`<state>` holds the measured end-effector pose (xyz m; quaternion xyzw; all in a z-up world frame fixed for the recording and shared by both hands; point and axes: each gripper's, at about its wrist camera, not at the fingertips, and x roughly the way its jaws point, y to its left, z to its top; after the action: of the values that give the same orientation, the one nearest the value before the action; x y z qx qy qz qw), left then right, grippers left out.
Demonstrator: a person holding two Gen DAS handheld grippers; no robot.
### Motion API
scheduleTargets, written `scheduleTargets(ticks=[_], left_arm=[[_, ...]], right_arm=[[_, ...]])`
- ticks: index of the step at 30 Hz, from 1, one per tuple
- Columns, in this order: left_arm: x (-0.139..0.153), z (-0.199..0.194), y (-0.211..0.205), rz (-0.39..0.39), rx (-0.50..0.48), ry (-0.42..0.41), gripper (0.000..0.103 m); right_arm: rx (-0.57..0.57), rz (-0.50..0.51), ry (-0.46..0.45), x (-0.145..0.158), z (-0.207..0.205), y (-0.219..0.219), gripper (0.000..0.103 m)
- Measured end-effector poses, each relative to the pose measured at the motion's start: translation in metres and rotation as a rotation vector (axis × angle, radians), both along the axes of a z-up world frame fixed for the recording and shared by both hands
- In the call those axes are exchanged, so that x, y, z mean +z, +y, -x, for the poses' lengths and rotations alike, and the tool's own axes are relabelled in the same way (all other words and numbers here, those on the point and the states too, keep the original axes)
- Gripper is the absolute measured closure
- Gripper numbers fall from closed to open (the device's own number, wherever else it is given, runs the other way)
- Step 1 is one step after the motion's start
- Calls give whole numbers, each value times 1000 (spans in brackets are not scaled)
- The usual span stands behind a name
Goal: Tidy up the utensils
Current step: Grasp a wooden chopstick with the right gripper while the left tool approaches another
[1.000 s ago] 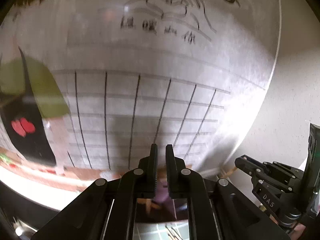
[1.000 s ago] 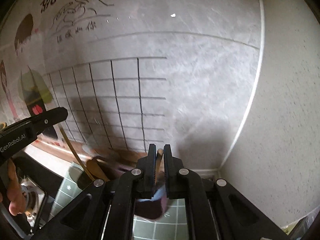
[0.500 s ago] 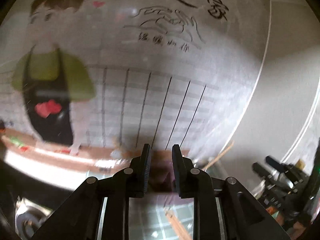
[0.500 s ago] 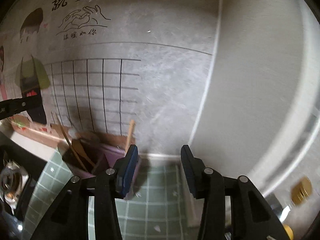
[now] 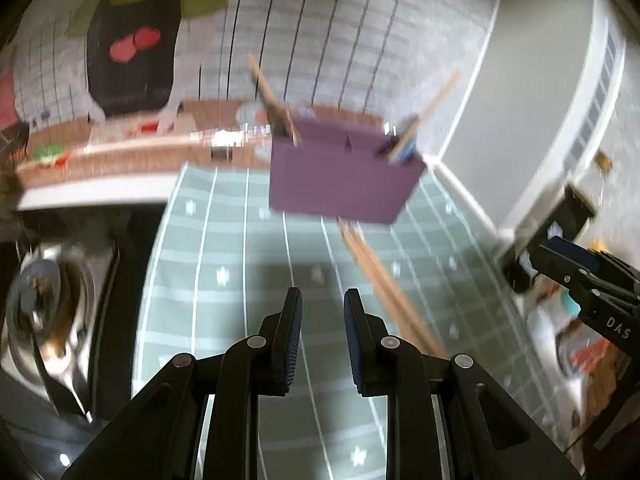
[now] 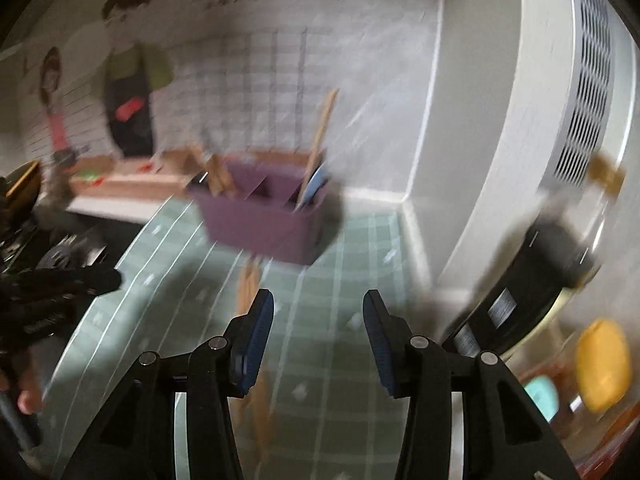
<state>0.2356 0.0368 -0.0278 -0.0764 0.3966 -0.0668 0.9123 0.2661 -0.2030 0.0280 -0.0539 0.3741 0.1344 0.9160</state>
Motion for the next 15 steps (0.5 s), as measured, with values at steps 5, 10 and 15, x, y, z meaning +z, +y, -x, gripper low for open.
scheduleTargets(ticks=[5,10,15], left_arm=[[-26,24,-7,-7,-32,59,80],[-42,33,-4,16,-17,104,80],[-48,32,2,38,6,133,80]], right_arm=[[114,4,123,-40,25,13,81],[176,-31,235,-80,35,24,93],[199,-57,284,-103,32,32,93]])
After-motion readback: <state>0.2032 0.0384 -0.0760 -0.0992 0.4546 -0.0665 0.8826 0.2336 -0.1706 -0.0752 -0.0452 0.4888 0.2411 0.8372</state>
